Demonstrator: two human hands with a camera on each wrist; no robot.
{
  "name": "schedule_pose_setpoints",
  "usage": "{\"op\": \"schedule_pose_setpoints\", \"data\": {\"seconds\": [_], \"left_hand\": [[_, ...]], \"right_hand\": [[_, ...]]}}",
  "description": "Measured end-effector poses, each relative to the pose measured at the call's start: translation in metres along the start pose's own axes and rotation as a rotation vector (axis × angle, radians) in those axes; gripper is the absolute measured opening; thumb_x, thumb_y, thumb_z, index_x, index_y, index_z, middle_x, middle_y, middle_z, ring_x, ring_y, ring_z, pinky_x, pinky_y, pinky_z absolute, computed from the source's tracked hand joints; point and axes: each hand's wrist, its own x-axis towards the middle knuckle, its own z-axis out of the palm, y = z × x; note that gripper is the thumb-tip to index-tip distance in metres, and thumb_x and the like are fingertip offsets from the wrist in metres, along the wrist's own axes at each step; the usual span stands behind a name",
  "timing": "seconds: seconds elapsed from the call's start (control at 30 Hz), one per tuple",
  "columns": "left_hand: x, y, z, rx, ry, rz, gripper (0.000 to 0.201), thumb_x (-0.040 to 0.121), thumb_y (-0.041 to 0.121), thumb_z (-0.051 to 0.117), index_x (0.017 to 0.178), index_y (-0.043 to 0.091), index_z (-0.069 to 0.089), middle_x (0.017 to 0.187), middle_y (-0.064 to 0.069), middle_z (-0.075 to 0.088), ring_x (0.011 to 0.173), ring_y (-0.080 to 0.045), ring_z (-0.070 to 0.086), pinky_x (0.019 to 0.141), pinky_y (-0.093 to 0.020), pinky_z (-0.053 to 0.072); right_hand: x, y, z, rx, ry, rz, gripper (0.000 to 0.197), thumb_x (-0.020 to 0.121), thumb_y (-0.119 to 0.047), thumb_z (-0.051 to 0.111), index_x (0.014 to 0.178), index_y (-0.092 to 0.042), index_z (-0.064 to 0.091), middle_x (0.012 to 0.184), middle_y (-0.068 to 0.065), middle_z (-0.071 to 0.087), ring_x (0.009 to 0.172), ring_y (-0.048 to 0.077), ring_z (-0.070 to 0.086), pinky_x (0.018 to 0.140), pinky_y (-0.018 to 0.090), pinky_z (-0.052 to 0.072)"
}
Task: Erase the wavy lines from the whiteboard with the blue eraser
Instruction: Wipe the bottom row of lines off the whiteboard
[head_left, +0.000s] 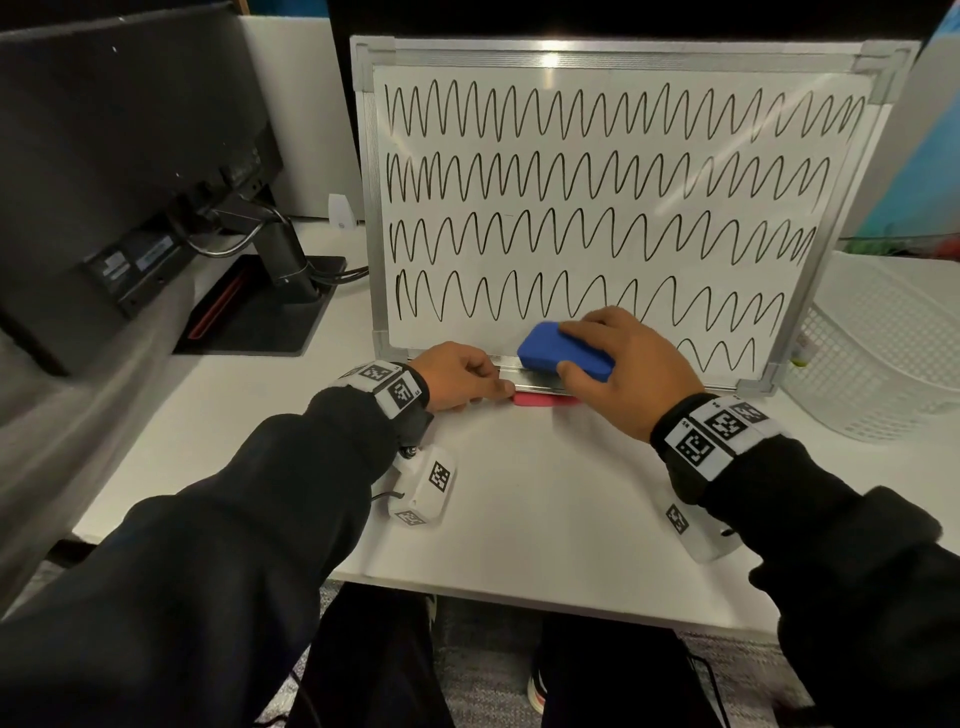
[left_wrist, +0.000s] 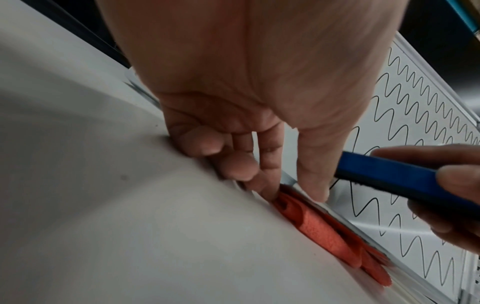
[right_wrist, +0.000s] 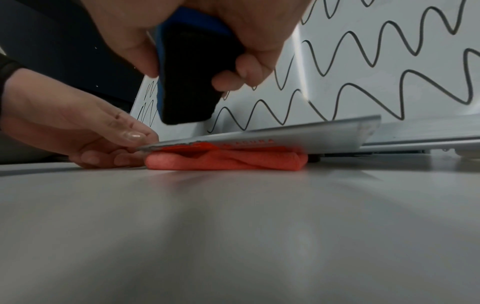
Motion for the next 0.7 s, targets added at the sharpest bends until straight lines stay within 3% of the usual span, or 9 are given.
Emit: {"op": "schedule_pose_setpoints", "data": {"seconds": [0.27, 0.37, 0.5, 0.6, 0.7], "left_hand": [[-0.0003, 0.0000, 0.0002, -0.008, 0.002, -0.003, 0.028, 0.083, 0.045, 0.072, 0.097, 0.021, 0.069, 0.073, 0.006, 0.059, 0.060, -0.008, 0.051, 0.048, -0.016, 0.040], [-0.0008, 0.0003, 0.0004, -0.005, 0.008, -0.005, 0.026, 0.083, 0.044, 0.072, 0.095, 0.021, 0.069, 0.072, 0.006, 0.059, 0.059, -0.008, 0.051, 0.048, -0.016, 0.040], [-0.0010, 0.0007, 0.0002, -0.002, 0.006, -0.003, 0.027, 0.084, 0.045, 0.071, 0.096, 0.022, 0.069, 0.073, 0.006, 0.059, 0.060, -0.008, 0.051, 0.049, -0.016, 0.040], [-0.0007, 0.0009, 0.0000, 0.004, 0.011, -0.005, 0.025, 0.084, 0.045, 0.071, 0.094, 0.022, 0.069, 0.071, 0.006, 0.059, 0.059, -0.008, 0.051, 0.047, -0.016, 0.039], [-0.0006, 0.0006, 0.0006, 0.006, 0.007, -0.007, 0.030, 0.083, 0.045, 0.072, 0.098, 0.019, 0.070, 0.070, 0.006, 0.058, 0.058, -0.008, 0.050, 0.044, -0.013, 0.038]], "right_hand": [[0.0001, 0.0010, 0.0012, 0.026, 0.003, -0.018, 0.049, 0.089, -0.045, 0.055, 0.135, -0.028, 0.053, 0.126, -0.007, 0.049, 0.101, 0.013, 0.052, 0.080, 0.025, 0.040], [0.0000, 0.0004, 0.0030, 0.001, -0.081, -0.022, 0.050, 0.088, -0.046, 0.056, 0.134, -0.028, 0.054, 0.126, -0.006, 0.051, 0.105, 0.016, 0.054, 0.084, 0.028, 0.044], [0.0003, 0.0012, 0.0011, 0.054, -0.016, -0.010, 0.050, 0.089, -0.046, 0.055, 0.135, -0.028, 0.053, 0.126, -0.008, 0.048, 0.102, 0.013, 0.052, 0.082, 0.026, 0.042], [-0.0017, 0.0017, 0.0009, 0.016, -0.080, -0.005, 0.049, 0.088, -0.046, 0.055, 0.134, -0.029, 0.054, 0.125, -0.006, 0.050, 0.104, 0.015, 0.054, 0.084, 0.028, 0.044], [-0.0043, 0.0036, -0.0052, 0.061, 0.023, 0.048, 0.047, 0.088, -0.045, 0.055, 0.132, -0.027, 0.056, 0.122, -0.006, 0.052, 0.099, 0.012, 0.051, 0.083, 0.027, 0.043]]}}
